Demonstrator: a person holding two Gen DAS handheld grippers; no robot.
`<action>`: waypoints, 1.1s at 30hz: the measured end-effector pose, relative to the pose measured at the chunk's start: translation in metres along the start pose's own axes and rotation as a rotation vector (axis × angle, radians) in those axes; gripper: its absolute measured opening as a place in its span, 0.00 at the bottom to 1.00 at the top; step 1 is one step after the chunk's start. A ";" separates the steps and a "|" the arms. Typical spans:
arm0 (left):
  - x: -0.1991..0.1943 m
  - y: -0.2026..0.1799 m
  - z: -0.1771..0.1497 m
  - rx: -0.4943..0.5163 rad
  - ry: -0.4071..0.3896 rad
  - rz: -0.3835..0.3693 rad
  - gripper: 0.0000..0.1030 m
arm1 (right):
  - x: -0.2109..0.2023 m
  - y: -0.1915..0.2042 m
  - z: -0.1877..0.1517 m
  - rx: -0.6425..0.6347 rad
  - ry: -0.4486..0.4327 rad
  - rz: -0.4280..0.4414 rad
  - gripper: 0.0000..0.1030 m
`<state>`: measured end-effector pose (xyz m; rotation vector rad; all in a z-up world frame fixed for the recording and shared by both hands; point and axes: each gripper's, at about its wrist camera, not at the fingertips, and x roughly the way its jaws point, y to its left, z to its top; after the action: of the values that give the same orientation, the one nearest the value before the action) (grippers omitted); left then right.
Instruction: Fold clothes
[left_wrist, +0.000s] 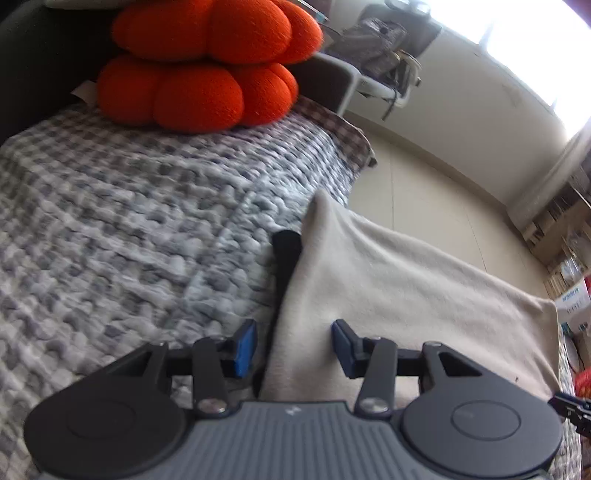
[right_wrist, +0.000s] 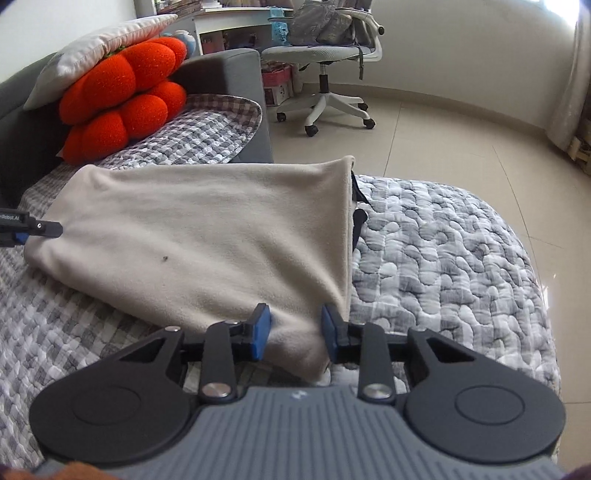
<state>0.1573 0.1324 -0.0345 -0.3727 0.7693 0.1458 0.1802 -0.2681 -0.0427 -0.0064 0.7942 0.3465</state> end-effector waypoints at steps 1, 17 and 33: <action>-0.009 0.001 0.002 0.003 -0.031 0.016 0.43 | -0.004 0.001 0.001 0.017 -0.001 -0.015 0.30; -0.024 -0.100 -0.025 0.171 -0.126 -0.026 0.47 | 0.013 0.077 0.026 -0.071 -0.104 -0.028 0.33; 0.026 -0.094 -0.022 0.265 -0.013 0.039 0.56 | 0.039 0.103 0.017 -0.227 -0.054 -0.063 0.43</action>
<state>0.1860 0.0368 -0.0416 -0.1056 0.7719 0.0814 0.1858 -0.1572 -0.0447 -0.2334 0.6964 0.3741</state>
